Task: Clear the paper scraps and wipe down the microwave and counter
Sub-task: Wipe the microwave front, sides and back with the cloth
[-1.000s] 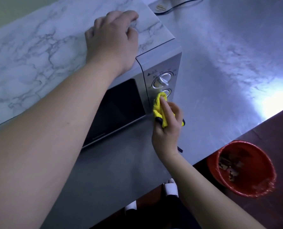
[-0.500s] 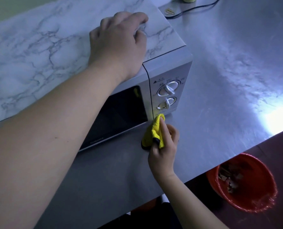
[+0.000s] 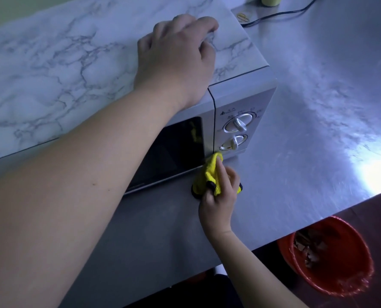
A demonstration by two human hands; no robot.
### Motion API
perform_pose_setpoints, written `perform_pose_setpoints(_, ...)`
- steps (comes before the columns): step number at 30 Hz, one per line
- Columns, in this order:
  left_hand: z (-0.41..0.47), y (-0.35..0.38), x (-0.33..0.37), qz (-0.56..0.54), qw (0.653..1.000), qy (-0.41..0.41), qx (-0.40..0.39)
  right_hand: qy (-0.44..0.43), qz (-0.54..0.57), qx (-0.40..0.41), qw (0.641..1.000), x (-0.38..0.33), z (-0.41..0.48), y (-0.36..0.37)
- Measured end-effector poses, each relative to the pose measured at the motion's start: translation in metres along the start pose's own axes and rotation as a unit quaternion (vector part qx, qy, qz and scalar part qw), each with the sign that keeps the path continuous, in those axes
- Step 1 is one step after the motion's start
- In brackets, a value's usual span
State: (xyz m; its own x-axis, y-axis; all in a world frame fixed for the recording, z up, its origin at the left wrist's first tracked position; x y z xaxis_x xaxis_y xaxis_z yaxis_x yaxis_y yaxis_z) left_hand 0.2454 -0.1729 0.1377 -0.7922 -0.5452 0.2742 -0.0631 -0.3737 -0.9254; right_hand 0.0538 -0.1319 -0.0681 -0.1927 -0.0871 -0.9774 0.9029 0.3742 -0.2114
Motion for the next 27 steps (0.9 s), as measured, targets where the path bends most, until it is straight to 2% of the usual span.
perform_pose_setpoints(4,-0.001,0.000,-0.001,-0.003,1.000,-0.001,-0.003,-0.166,0.020,0.004,0.986,-0.047,-0.012,-0.011)
perform_pose_setpoints(7,-0.001,0.001,0.001,0.002,1.000,0.004,-0.002,-0.234,0.026,0.017,0.972,-0.062,-0.005,-0.006)
perform_pose_setpoints(15,-0.002,0.001,0.000,-0.006,1.000,0.000,-0.002,-0.215,-0.133,0.009,0.967,-0.001,0.006,0.010)
perform_pose_setpoints(19,-0.001,0.000,-0.002,-0.011,1.000,-0.009,-0.004,-0.210,-0.177,-0.037,0.961,0.012,0.008,0.011)
perform_pose_setpoints(24,-0.002,0.000,-0.001,-0.010,1.000,-0.011,-0.004,-0.170,-0.216,-0.092,0.957,0.020,0.010,0.008)
perform_pose_setpoints(27,-0.002,0.001,-0.001,-0.009,1.000,-0.008,-0.001,-0.104,-0.225,-0.116,0.962,0.021,0.008,0.008)
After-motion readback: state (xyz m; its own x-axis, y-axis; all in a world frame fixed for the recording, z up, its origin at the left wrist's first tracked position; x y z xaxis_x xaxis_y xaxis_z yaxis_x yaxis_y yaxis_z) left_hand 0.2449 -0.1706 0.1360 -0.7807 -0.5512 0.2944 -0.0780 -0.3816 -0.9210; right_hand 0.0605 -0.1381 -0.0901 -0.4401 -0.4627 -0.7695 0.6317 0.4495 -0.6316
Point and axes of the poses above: each hand's wrist, its own z-axis towards the middle knuckle, its own y-axis out of the palm, x = y × z, the point moved 10 cm from there along z, towards the middle knuckle, and after that the axes turned 2 degrees about y, right-handed, at the moved point
